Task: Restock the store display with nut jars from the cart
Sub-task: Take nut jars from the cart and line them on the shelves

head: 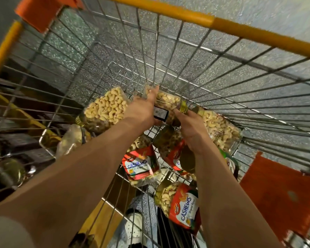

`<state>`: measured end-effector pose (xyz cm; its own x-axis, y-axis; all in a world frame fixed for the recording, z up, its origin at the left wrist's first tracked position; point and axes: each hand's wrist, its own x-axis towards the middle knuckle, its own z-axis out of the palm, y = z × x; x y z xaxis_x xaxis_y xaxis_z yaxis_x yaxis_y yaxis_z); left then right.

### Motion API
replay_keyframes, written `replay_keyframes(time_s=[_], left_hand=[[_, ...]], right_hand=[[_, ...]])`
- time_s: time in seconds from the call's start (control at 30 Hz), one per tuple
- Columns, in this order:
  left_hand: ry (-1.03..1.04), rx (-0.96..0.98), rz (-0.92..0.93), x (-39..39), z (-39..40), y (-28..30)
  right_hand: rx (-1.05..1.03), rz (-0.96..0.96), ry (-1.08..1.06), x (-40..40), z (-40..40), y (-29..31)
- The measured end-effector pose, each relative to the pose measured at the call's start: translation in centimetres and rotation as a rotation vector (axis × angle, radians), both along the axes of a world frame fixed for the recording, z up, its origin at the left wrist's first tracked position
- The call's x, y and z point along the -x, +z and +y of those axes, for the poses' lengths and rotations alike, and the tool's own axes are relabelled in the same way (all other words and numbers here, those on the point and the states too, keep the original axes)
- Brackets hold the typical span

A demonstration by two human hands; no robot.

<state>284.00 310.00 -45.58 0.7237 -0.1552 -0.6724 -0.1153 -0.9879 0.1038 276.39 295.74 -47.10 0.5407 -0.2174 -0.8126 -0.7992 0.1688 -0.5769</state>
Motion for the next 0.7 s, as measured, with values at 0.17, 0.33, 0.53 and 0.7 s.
replay_keyframes(time_s=[0.17,0.33,0.53,0.7], left_hand=[[0.003,0.012,-0.058,0.6,-0.2,3.7],[0.159,0.101,0.003,2.9,0.8,9.7],[0.288,0.223,-0.005,7.8,3.4,18.5],[0.315,0.313,-0.118,11.4,5.9,26.7]], right_hand=[[0.004,-0.034,-0.055,1.0,-0.3,3.2],[0.022,-0.117,-0.039,3.3,-0.3,9.2],[0.085,-0.234,0.046,6.7,0.5,18.7],[0.171,-0.381,0.072,9.5,2.2,26.6]])
